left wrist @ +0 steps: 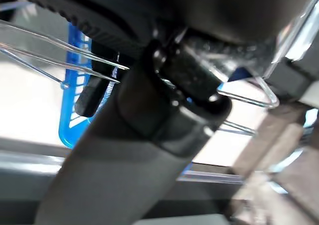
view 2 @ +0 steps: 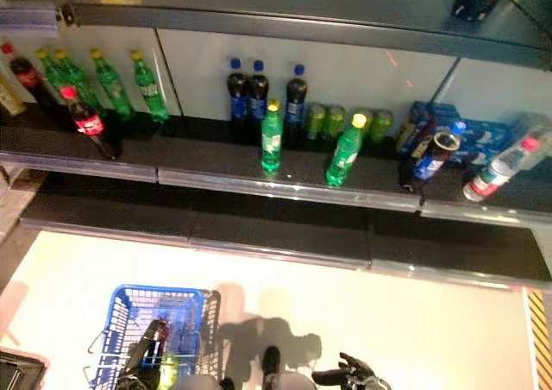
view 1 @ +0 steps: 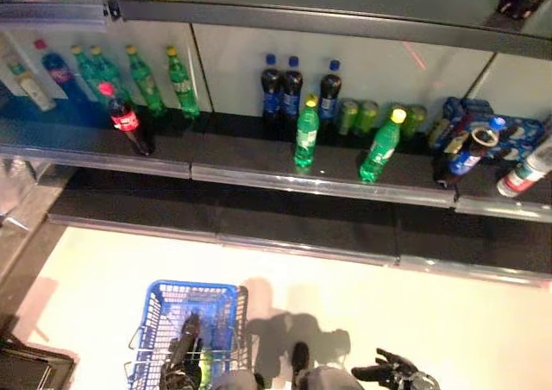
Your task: Pick up the drink and place into the basket.
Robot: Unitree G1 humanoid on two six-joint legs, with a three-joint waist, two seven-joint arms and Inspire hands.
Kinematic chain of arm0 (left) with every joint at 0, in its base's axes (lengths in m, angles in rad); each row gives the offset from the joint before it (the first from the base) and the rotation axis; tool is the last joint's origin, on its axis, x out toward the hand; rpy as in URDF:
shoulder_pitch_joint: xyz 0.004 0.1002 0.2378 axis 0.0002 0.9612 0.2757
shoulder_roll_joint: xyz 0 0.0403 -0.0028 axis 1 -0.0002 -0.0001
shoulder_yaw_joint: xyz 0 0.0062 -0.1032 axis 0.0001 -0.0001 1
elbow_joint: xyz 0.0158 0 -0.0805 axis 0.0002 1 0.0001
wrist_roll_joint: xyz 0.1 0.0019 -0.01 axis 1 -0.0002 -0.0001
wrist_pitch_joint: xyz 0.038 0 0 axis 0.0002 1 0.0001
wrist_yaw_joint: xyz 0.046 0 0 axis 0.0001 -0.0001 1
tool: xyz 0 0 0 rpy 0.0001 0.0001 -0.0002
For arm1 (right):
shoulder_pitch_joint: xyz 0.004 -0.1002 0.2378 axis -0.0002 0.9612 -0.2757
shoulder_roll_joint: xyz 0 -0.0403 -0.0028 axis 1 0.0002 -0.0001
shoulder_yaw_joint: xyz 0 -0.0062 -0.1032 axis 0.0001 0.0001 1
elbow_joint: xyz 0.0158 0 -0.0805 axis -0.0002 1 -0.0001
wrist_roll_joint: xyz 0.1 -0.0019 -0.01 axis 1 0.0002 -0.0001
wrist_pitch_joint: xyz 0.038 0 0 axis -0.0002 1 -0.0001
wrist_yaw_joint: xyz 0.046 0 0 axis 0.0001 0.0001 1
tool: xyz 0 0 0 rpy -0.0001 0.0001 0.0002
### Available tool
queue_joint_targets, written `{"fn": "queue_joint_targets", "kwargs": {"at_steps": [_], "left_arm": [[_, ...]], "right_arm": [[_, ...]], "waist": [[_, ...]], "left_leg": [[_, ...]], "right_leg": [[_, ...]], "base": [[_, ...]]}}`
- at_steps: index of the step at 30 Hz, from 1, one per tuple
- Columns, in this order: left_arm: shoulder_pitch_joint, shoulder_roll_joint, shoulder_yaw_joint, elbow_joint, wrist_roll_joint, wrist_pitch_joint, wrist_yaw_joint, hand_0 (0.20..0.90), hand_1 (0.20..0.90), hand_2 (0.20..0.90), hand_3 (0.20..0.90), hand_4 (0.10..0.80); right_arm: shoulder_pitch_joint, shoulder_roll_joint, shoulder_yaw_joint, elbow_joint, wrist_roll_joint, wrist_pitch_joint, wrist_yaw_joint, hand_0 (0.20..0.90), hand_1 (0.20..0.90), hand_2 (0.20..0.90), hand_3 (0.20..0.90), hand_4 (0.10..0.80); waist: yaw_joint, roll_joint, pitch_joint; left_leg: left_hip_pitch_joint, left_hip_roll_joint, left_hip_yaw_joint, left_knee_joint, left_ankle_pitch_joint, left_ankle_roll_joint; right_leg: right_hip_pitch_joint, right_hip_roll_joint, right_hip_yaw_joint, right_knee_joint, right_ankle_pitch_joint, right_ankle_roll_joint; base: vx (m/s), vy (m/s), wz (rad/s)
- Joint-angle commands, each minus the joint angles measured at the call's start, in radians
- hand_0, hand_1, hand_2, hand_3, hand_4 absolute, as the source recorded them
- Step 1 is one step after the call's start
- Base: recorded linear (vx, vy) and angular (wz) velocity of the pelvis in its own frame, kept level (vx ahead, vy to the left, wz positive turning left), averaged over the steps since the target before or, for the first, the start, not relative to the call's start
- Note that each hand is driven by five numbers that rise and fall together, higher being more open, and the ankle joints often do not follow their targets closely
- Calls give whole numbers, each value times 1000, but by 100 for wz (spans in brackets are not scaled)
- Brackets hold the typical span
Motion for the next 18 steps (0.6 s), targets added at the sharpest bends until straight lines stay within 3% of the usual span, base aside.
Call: {"fn": "queue_joint_targets", "kwargs": {"at_steps": [1, 5, 7, 10, 12, 15, 16, 17, 18], "left_arm": [[18, 80, -17, -80, 110, -100, -62, 300, 300, 300, 200, 100], [15, 105, -26, -55, 145, -97, -54, 300, 300, 300, 200, 100], [10, 109, -17, -40, 185, -92, -53, 300, 300, 300, 200, 100], [-15, 116, -46, 25, 255, -89, -59, 300, 300, 300, 200, 100], [-29, 120, -52, 40, 281, -75, -47, 300, 300, 300, 200, 100], [-33, 126, -36, 28, 298, -46, -28, 300, 300, 300, 200, 100], [-20, 130, -11, 10, 301, -33, -11, 300, 300, 300, 200, 100], [-17, 130, -8, 5, 303, -30, -8, 300, 300, 300, 200, 100], [-10, 137, 2, -18, 303, -23, 11, 300, 300, 300, 200, 100]], "right_arm": [[-29, 34, 16, 24, -22, -78, -50, 900, 900, 900, 900, 800], [-24, 57, 35, 53, -73, -88, -87, 900, 900, 900, 900, 800], [-27, 58, 43, 69, -89, -101, -87, 900, 900, 900, 900, 800], [-60, 68, 30, 114, -48, -88, -110, 900, 900, 900, 900, 800], [-76, 73, 25, 146, -49, -93, -110, 900, 900, 900, 900, 800], [-100, 74, 34, 161, -96, -92, -106, 900, 900, 900, 900, 800], [-111, 72, 55, 138, -148, -78, -94, 900, 900, 900, 900, 800], [-110, 72, 56, 133, -153, -74, -92, 900, 900, 900, 900, 800], [-109, 67, 81, 96, -185, -43, -76, 900, 900, 900, 900, 800]], "waist": [[24, 13, -24], [12, 16, 0], [25, 18, 3], [26, 41, -12], [36, 42, -28], [62, 43, -39], [88, 45, -46], [90, 44, -42], [96, 44, -43]], "left_leg": [[5, -56, -23, 24, -53, 5], [29, -40, -32, -46, -24, 7], [25, -30, -7, -55, -8, 5], [-2, -7, 10, -59, 26, 30], [-16, 0, 9, -42, 24, 33], [-4, 25, 40, -34, 14, 20], [20, 63, 74, -34, 2, -5], [18, 67, 87, -31, 15, -7], [23, 122, 109, -20, 25, -37]], "right_leg": [[-43, -117, -108, 80, 36, 187], [-107, -106, -100, 150, 74, 216], [-95, -147, -125, 165, 81, 229], [-54, -196, -35, 220, 48, 227], [-36, -243, -29, 209, 71, 225], [-10, -309, -94, 183, 84, 239], [32, -339, -178, 148, 53, 261], [35, -340, -192, 137, 63, 250], [67, -296, -204, 109, -10, 232]], "base": [[-203, -4, -32], [-272, -75, -59], [-279, -131, -56], [-272, -255, -42], [-156, -352, -22], [-35, -407, -28], [5, -405, -69], [18, -663, -130], [-37, -439, -129]]}}
